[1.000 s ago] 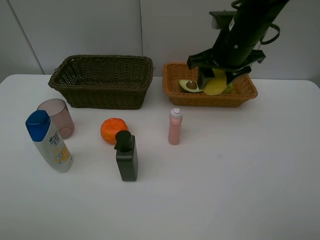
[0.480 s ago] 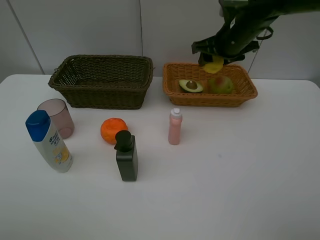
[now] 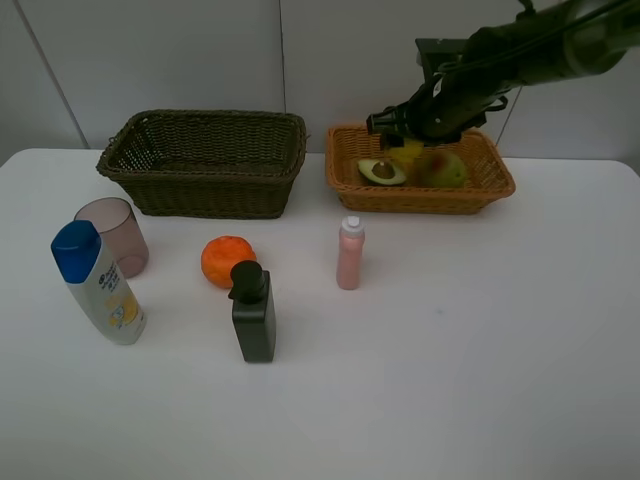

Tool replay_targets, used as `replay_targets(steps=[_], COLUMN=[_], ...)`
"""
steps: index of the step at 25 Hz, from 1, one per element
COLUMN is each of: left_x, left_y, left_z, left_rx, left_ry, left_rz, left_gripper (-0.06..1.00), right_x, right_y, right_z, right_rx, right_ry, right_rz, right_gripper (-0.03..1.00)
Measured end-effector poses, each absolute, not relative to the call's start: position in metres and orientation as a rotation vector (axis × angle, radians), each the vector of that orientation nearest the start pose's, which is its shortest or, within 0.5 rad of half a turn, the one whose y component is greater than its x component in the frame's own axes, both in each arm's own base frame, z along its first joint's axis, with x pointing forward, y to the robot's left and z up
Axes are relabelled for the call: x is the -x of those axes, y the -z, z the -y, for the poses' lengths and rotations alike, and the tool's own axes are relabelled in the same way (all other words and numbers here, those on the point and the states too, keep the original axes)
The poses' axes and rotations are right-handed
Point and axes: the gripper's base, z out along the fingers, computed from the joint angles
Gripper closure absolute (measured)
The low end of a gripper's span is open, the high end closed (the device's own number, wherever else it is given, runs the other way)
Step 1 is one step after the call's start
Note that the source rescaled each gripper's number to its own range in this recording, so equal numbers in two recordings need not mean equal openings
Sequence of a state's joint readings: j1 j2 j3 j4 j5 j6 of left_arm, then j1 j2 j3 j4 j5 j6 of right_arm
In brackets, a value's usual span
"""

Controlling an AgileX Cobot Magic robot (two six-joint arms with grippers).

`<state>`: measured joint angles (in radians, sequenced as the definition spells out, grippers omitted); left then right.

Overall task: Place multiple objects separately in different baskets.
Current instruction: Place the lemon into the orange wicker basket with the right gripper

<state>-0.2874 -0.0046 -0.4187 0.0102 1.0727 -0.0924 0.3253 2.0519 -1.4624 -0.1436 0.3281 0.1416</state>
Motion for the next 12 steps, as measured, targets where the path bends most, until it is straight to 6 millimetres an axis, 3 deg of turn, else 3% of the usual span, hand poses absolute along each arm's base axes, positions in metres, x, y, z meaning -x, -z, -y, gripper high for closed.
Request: replay_targets(steps=[6, 12], left_x=[-0.003, -0.003], left_y=[-0.253, -0.253], left_z=[0.0, 0.0], left_rx=[-0.208, -0.208], left_ry=[0.211, 0.211], left_rz=[-2.13, -2.13], left_gripper=[-0.05, -0.05], right_x=[-0.437, -0.442], right_y=[-0.189, -0.189], right_z=[-0.14, -0.122], right_rx=[0.373, 0.324], right_ry=[-0.088, -0.069], right_rz=[-2.343, -2.347], right_gripper=[0.54, 0.54])
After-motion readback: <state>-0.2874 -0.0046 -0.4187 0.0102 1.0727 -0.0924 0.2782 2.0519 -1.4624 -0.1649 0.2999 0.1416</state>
